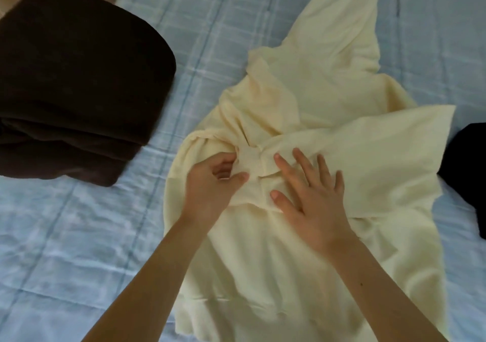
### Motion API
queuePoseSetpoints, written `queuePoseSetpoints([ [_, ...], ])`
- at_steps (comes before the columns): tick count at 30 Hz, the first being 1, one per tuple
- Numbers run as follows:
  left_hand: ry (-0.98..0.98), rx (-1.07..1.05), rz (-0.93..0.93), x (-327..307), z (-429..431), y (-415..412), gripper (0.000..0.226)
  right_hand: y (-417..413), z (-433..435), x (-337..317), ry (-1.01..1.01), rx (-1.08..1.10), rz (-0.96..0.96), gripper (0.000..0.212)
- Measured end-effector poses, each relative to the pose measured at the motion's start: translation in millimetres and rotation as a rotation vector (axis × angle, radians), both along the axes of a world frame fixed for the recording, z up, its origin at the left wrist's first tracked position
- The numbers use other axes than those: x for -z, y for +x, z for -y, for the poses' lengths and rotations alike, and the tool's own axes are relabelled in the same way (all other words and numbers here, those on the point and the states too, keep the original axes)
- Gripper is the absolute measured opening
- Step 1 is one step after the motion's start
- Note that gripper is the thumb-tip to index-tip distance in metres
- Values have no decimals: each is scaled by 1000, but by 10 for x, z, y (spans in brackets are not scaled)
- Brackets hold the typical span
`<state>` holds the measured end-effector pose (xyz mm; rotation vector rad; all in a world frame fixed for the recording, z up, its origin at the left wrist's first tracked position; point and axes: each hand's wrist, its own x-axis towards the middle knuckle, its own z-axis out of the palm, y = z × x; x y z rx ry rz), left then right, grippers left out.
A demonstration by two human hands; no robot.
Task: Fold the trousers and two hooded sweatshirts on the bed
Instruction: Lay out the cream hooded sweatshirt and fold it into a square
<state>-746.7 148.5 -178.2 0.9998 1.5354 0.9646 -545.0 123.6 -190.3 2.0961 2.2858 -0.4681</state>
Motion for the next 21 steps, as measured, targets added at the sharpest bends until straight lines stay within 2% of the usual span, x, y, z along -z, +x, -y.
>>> queuePoseSetpoints([
  [2,41,-111,-87,-51,-13,-197,34,87,6,-165,140,0,13,63],
  [4,4,-96,-259,-66,21,-366,37,307,-28,-195,204,64,69,60],
  [7,-55,81,-622,-35,132,-321,59,674,-89,7,61,188,156,61],
  [8,5,118,-761,-33,138,-236,70,734,-92,99,-14,196,184,62],
  [10,289,232,-974,-54,91,3,76,777,-104,188,-57,168,202,65],
  [12,566,472,-1040,-19,-3,294,64,804,-149,105,67,134,193,63],
  [13,640,601,-1055,59,-38,440,59,866,-163,47,132,141,188,61],
  [14,666,698,-1082,175,-65,557,56,963,-166,38,169,166,190,58],
  [16,612,793,-1153,429,-100,690,55,1164,-113,150,111,243,179,58],
  [19,559,817,-1215,696,-104,680,55,1299,-76,340,33,266,85,60],
  [21,582,824,-1232,691,-107,674,55,1356,-51,245,14,245,-11,60],
])
